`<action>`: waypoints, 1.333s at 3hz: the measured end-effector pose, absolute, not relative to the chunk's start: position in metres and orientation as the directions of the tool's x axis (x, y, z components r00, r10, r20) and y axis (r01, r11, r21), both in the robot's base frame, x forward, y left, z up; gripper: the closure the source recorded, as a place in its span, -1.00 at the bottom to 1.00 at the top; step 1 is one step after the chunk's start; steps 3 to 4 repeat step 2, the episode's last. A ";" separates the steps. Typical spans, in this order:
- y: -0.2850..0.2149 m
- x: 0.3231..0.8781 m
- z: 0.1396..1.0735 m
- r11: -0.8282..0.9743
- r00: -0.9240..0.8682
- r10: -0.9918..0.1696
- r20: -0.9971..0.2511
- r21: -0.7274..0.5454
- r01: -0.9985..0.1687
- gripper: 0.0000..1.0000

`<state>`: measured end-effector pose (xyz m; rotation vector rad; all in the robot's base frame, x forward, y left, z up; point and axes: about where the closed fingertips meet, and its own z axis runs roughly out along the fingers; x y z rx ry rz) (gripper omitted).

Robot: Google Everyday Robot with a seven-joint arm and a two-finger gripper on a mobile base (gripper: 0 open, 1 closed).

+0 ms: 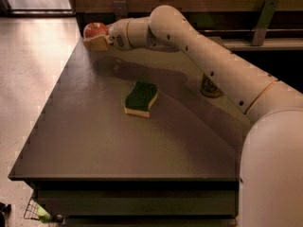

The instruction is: Pick apple

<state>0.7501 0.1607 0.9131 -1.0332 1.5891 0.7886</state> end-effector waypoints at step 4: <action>0.156 0.721 0.970 0.346 0.028 -0.210 -0.977 -0.102 -0.933 1.00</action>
Offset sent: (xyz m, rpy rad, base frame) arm -0.0376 -0.0135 0.0791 0.0404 -0.1559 0.0835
